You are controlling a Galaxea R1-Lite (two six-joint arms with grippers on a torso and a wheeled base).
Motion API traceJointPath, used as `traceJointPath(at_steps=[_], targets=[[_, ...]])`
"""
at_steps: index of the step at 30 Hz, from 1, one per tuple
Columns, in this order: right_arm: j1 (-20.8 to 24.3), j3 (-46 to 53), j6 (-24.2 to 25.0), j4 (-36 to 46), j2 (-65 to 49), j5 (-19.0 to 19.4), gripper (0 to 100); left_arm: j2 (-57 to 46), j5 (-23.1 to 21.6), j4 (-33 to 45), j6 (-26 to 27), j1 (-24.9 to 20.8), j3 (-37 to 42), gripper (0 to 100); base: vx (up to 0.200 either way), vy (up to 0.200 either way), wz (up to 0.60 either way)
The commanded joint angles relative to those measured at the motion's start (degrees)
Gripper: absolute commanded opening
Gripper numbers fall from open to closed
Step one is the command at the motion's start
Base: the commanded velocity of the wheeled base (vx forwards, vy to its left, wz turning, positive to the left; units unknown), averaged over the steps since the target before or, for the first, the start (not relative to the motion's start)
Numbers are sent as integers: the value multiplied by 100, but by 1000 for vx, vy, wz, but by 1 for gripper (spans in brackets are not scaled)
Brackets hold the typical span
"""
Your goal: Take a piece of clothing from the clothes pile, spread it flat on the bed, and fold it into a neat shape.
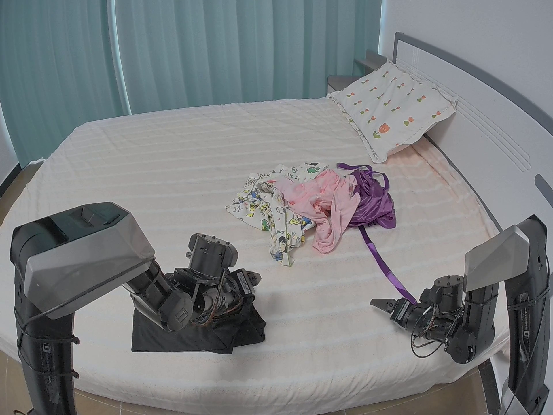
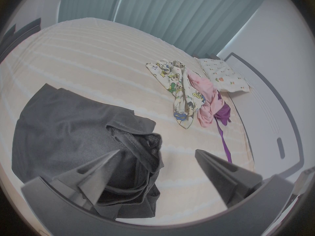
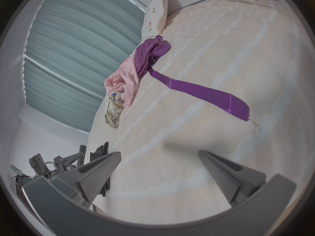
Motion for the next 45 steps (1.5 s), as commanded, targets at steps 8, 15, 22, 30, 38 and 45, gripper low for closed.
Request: traceJointPath(at_steps=[8, 15, 22, 30, 38, 45], targets=[[11, 7, 0, -76, 13, 2, 100, -914, -111, -58, -861, -184, 294, 100, 0, 0, 0], [11, 7, -62, -76, 22, 2, 100, -1529, -515, -58, -993, 194, 1226, 100, 0, 0, 0], [28, 16, -79, -76, 57, -69, 100, -1766, -576, -76, -1442, 563, 2008, 100, -86, 0, 0], [81, 7, -79, -76, 92, -130, 100, -1714, -638, -770, -1740, 669, 2474, 100, 0, 0, 0], [81, 7, -79, -76, 92, -130, 100, -1696, -1042, -1025, -1776, 1187, 2676, 100, 0, 125, 0], [81, 16, -79, -76, 92, -130, 100, -1687, -1543, -1034, -1776, 1618, 2685, 100, 0, 200, 0]])
